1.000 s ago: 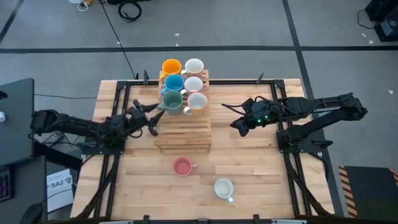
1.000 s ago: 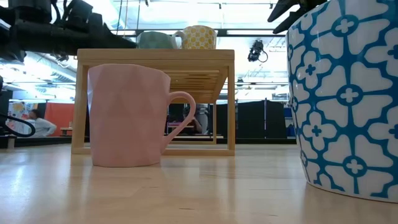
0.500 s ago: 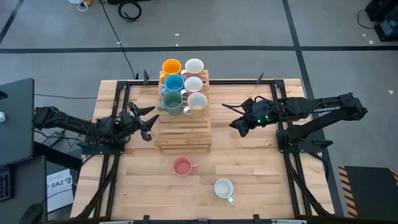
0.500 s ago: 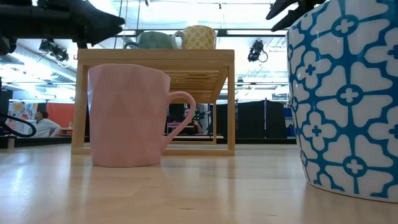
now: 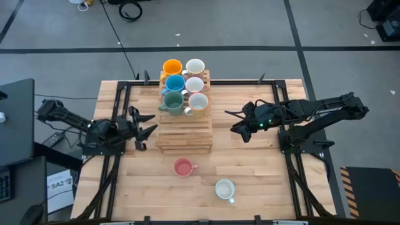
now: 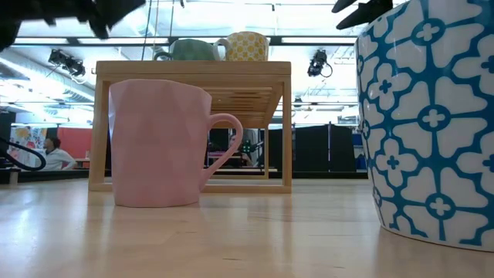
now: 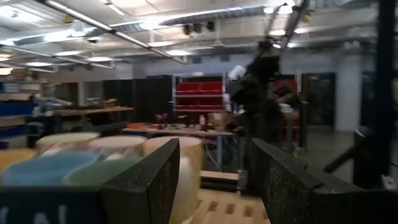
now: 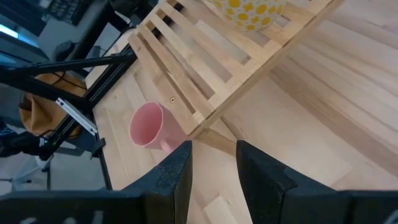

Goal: Place coffee mugs
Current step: Put the pink mug on the shelf

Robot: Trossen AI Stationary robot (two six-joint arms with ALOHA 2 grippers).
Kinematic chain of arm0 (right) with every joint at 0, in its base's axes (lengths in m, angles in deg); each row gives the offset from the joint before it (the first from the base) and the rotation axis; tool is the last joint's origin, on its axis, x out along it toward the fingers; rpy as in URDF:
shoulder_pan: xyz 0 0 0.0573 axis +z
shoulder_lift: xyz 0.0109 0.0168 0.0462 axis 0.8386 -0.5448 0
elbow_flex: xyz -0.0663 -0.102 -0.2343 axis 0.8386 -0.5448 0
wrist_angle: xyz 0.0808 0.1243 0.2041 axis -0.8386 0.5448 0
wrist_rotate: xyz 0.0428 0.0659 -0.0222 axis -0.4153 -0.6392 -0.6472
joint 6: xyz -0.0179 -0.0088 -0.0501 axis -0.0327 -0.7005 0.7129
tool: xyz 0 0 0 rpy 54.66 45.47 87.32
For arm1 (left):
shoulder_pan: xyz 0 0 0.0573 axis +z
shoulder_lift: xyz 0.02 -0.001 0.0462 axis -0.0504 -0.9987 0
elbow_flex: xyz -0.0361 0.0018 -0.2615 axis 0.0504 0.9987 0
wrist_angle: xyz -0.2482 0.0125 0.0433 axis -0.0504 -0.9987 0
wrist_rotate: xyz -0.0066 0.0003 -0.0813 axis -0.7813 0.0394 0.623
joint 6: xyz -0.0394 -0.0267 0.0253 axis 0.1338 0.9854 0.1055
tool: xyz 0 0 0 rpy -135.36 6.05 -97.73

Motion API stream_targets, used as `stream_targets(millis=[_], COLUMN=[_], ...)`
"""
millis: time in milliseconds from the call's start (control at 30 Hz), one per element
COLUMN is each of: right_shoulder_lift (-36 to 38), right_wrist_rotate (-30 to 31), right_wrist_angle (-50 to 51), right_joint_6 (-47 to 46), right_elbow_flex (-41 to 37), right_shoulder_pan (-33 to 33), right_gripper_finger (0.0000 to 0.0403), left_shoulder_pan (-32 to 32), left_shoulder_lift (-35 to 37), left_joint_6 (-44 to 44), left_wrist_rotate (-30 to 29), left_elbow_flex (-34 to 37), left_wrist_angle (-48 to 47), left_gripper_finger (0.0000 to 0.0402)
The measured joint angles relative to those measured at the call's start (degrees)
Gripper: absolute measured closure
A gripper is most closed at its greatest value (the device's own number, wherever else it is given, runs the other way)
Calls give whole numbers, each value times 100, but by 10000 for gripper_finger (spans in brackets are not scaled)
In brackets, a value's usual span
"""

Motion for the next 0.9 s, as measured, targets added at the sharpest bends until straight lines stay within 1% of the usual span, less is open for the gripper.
stream_targets(millis=[100,167,267,367,500,633,700,767,900], right_shoulder_lift=[0,0,-15,-66,-173,-270,-316,-347,-356], right_wrist_rotate=[24,137,343,468,397,157,115,114,-15], right_wrist_angle=[2,-1,-3,-55,-226,-341,-371,-346,-355], right_joint_6=[97,321,656,969,1243,1381,1397,1406,1657], right_elbow_flex=[0,0,0,0,0,0,0,0,0], right_shoulder_pan=[0,0,0,0,0,0,4,4,4], right_gripper_finger=[273,273,273,273,273,273,273,273,273], left_shoulder_pan=[-302,-501,-790,-1030,-1285,-1448,-1510,-1555,-1604], left_shoulder_lift=[-6,-81,-314,-741,-1410,-2026,-2318,-2612,-3125], left_joint_6=[-88,139,780,1391,2099,3247,3947,4688,6177], left_wrist_rotate=[0,-1,-40,-138,-232,-224,-62,236,1126], left_elbow_flex=[-478,-886,-1518,-2143,-2951,-3739,-4096,-4411,-4816], left_wrist_angle=[-646,-1310,-2403,-3281,-4306,-5440,-6102,-6760,-7685], left_gripper_finger=[200,200,200,201,208,216,218,219,219])
